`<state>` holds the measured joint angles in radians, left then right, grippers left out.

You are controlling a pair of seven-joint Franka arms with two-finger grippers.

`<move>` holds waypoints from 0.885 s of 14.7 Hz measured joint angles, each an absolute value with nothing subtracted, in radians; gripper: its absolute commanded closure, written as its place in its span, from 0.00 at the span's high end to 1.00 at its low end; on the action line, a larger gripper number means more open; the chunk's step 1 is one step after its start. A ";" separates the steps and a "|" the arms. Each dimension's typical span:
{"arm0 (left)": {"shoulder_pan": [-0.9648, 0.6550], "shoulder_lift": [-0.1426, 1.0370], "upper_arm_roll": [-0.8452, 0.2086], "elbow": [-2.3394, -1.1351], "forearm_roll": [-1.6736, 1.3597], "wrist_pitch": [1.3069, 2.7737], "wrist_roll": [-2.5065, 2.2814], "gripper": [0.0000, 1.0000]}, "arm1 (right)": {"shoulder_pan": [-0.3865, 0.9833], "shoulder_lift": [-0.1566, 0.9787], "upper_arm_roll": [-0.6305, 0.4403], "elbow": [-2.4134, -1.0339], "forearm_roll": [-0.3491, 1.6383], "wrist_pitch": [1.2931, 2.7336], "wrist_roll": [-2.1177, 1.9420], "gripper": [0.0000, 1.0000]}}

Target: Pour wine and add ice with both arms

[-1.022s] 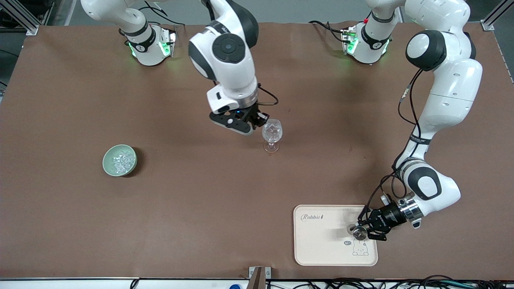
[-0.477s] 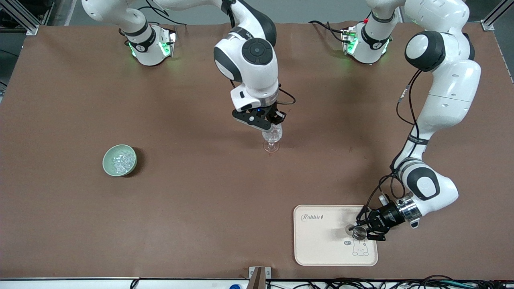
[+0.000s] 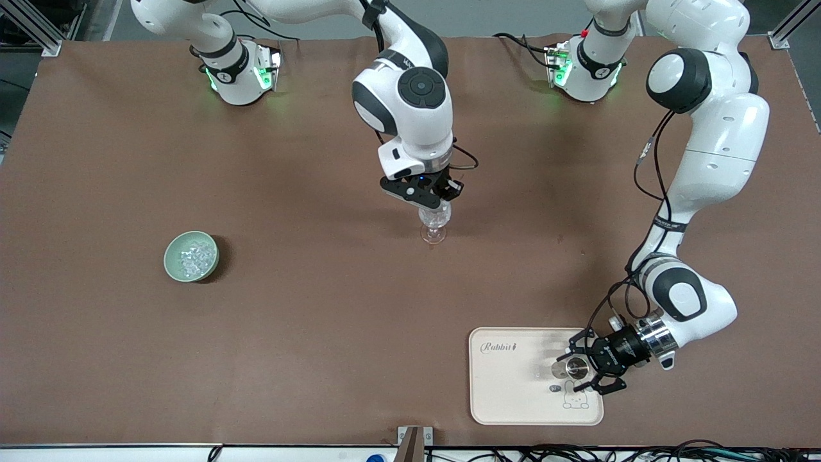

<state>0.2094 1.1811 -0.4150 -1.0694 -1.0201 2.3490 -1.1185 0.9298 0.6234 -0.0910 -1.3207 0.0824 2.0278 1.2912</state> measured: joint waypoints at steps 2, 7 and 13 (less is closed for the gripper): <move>0.211 1.158 -0.415 -1.064 -0.942 2.348 -1.120 1.00 | 0.930 0.626 -0.092 -1.318 0.082 2.028 1.292 0.91; 0.218 1.072 -0.415 -1.061 -0.702 2.233 -1.130 1.00 | 0.930 0.626 -0.104 -1.307 0.082 2.011 1.292 1.00; 0.234 0.947 -0.419 -1.057 -0.271 1.981 -1.134 1.00 | 0.865 0.539 -0.181 -1.275 0.028 1.843 1.108 1.00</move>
<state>0.2338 0.9471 -0.4188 -1.0573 -0.2709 1.9810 -1.1344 0.8651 0.5389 -0.1805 -1.2753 0.0279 1.8432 1.1085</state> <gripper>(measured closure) 0.000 0.000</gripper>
